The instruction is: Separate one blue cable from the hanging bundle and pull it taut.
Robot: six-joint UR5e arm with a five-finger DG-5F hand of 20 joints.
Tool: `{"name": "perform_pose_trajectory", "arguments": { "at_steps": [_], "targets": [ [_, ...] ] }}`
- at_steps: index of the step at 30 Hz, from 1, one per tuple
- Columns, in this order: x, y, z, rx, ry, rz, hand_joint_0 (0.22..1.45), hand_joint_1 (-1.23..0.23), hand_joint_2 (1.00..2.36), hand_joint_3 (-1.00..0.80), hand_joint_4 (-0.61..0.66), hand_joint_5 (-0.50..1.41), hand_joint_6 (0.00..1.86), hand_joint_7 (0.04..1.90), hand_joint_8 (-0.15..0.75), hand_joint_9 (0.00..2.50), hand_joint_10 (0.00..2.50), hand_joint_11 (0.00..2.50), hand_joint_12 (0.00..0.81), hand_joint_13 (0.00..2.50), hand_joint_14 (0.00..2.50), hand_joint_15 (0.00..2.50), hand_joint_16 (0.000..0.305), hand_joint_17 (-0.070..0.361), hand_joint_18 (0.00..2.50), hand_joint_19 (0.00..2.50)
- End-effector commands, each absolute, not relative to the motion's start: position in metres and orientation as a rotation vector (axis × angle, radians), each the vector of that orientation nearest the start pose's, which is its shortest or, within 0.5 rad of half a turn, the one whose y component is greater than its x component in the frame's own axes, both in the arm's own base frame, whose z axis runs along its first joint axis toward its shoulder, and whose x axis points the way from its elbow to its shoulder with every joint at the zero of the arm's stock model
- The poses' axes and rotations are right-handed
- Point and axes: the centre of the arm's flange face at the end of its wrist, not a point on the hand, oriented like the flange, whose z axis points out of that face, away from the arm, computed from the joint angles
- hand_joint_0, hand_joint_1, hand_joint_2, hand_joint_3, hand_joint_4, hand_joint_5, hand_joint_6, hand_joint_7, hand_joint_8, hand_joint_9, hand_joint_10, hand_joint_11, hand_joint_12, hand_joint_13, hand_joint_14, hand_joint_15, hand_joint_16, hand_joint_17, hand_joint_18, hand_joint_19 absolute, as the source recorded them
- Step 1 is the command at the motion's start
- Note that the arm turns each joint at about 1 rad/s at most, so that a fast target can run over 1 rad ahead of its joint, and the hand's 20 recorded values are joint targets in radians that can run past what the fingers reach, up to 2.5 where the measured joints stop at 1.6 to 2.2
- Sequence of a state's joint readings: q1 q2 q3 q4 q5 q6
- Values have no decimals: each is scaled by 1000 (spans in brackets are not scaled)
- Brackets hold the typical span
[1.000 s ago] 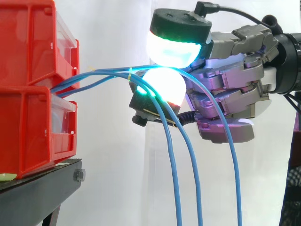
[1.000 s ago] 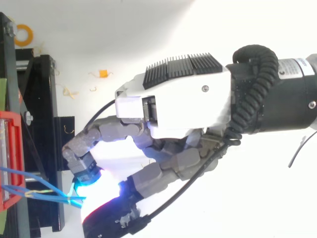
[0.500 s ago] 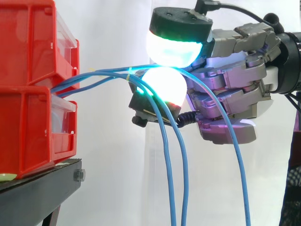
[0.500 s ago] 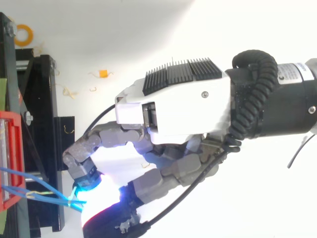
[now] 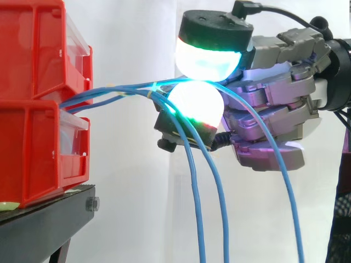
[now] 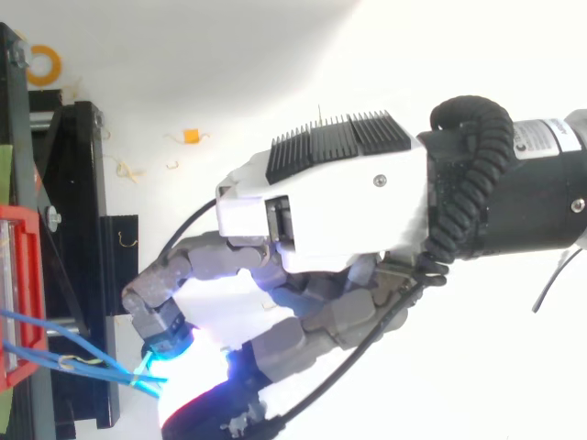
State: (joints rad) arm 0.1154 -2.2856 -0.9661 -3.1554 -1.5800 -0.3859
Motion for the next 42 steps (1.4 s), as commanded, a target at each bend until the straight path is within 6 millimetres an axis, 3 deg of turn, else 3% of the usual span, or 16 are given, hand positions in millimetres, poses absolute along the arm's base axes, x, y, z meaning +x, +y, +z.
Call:
{"name": "perform_pose_trajectory", "arguments": {
  "at_steps": [1, 5, 12, 20, 42],
  "targets": [
    [764, -41, 329, 872, 1574, 984, 711, -707, 1010, -12, 75, 156, 503, 1396, 148, 2500, 901, 1986, 305, 1962, 1376, 1295, 48, 108, 1474, 837],
    [759, -44, 321, 835, 1629, 979, 711, -707, 1009, -12, 75, 156, 503, 1404, 150, 2498, 906, 1996, 303, 1959, 1380, 1291, 48, 108, 1472, 838],
    [746, -48, 287, 838, 1657, 983, 712, -707, 1009, -15, 75, 156, 503, 1405, 149, 2497, 909, 1995, 303, 1955, 1379, 1307, 48, 107, 1467, 842],
    [740, -48, 297, 808, 1593, 1014, 712, -706, 1009, -17, 73, 155, 503, 1403, 149, 2495, 913, 1987, 305, 1954, 1382, 1304, 48, 107, 1464, 842],
    [741, -45, 298, 801, 1585, 1021, 709, -700, 1011, -19, 75, 154, 502, 1403, 150, 2484, 938, 1966, 300, 1944, 1397, 1294, 47, 105, 1450, 845]
  ]
}}
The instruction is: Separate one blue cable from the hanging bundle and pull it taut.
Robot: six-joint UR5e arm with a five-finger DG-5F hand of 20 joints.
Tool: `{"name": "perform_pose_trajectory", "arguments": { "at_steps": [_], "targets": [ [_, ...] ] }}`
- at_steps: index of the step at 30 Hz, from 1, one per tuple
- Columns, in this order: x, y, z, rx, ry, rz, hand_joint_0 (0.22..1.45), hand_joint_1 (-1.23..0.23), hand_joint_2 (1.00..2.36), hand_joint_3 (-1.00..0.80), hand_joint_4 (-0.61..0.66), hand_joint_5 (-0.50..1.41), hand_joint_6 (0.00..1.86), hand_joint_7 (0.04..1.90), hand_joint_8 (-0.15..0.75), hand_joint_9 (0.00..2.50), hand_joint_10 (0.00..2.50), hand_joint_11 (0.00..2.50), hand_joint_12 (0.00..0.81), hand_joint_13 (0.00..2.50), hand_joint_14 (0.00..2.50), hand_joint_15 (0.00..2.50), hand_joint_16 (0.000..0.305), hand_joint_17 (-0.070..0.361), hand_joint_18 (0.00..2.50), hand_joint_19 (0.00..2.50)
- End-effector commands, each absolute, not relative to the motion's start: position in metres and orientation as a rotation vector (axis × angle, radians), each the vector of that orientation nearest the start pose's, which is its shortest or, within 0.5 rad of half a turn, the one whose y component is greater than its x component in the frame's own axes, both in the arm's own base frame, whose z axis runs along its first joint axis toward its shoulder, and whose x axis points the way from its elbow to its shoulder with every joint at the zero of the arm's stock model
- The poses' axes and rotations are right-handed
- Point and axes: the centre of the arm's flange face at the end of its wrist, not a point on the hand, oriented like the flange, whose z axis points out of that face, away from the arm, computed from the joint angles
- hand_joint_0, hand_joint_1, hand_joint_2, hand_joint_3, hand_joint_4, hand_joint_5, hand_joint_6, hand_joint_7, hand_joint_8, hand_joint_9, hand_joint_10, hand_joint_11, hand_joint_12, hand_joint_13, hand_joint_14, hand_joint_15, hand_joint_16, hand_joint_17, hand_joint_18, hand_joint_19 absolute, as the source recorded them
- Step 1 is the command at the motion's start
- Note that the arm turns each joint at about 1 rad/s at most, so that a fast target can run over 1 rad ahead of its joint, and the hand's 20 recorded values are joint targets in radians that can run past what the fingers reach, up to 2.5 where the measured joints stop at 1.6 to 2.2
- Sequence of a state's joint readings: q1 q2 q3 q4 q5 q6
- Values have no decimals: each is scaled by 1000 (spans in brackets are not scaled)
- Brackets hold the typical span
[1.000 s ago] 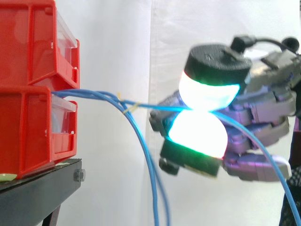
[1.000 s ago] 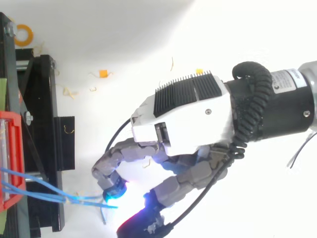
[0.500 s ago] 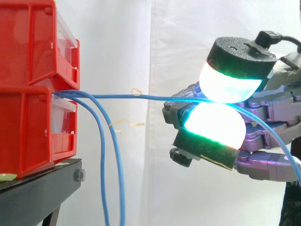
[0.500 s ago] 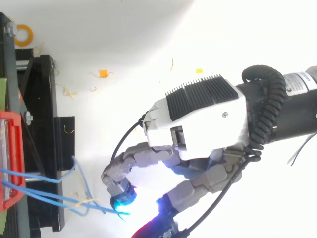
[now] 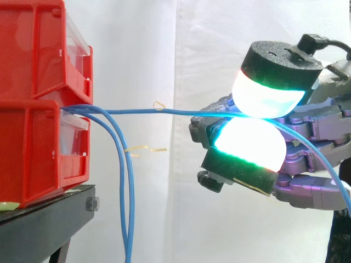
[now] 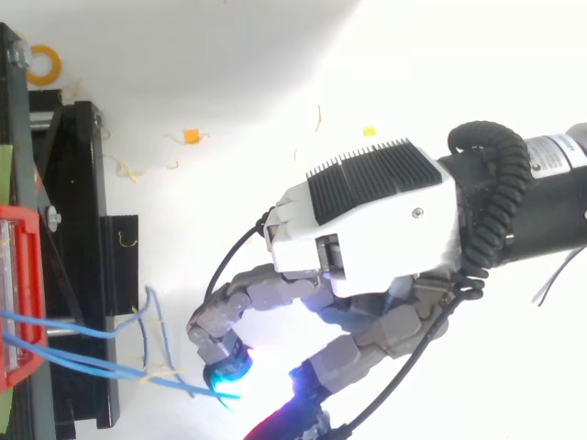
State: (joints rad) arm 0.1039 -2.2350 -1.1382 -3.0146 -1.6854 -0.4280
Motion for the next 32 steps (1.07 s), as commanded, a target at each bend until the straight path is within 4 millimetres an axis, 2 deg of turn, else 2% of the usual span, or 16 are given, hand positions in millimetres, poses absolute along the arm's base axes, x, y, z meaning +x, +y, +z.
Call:
{"name": "perform_pose_trajectory", "arguments": {
  "at_steps": [1, 32],
  "targets": [
    [742, -45, 299, 798, 1578, 1022, 709, -701, 1011, -20, 75, 154, 503, 1401, 149, 2484, 938, 1968, 300, 1944, 1397, 1288, 46, 104, 1450, 851],
    [749, -32, 304, 756, 1530, 1046, 708, -699, 1012, -19, 74, 154, 503, 1399, 149, 2481, 942, 1960, 300, 1942, 1396, 1295, 46, 104, 1448, 853]
  ]
}}
